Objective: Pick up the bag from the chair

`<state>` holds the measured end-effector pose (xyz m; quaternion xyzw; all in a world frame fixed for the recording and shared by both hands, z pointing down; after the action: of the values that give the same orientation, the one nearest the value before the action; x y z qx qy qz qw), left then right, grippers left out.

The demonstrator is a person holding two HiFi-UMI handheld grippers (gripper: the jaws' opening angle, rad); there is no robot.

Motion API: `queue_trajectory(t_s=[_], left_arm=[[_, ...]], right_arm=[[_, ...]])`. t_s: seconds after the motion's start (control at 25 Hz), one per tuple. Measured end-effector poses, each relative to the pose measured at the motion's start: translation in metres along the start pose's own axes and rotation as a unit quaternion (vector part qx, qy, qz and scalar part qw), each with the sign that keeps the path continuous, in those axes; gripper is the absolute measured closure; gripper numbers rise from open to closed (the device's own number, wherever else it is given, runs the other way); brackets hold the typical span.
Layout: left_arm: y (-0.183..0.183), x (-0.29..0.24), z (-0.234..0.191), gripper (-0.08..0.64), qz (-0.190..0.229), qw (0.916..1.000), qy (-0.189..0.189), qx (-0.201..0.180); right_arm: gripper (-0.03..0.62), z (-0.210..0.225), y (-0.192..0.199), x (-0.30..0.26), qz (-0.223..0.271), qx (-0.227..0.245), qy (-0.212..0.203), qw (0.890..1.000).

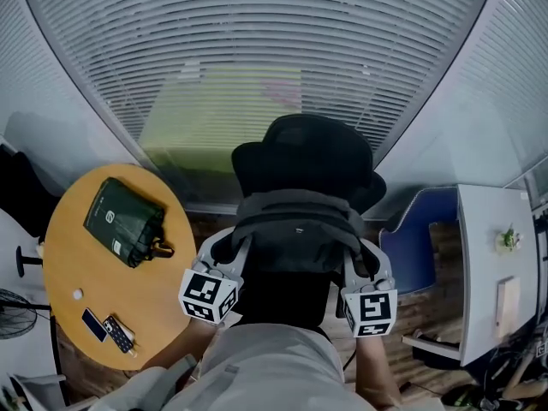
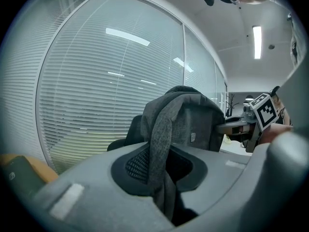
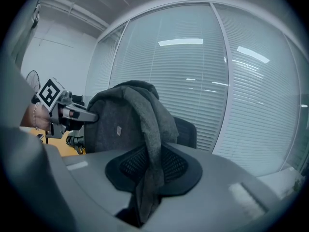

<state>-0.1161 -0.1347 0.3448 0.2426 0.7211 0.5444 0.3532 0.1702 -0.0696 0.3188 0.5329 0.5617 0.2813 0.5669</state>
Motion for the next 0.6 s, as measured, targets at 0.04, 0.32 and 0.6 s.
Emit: queue_trajectory(t_s=[0.04, 0.32, 0.6], left_arm=[[-0.003, 0.003, 0.001, 0.502, 0.002, 1.0000, 0.000, 0.000], [-0.024, 0.021, 0.006, 0.502, 0.019, 0.9998, -0.001, -0.004], [-0.040, 0.034, 0.011, 0.503, 0.033, 0.9994, 0.001, -0.010]], right_arm=[[0.532, -0.001, -0.004, 0.003, 0.003, 0.000, 0.000, 1.000], [0.532, -0.005, -0.025, 0.020, 0.031, -0.008, -0.003, 0.999], [0.532, -0.006, -0.039, 0.035, 0.046, -0.005, -0.005, 0.999]])
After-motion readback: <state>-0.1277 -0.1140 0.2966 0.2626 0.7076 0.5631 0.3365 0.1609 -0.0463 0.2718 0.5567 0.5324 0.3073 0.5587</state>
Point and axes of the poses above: the fingertips, and each gripper's own axes: x backward along the fingers, z to its right, y out of its underside, the point moved 9 cm from there along x, backward along the fingers, and after that the axes turned 1 degree about x, right-handed, at the moved point
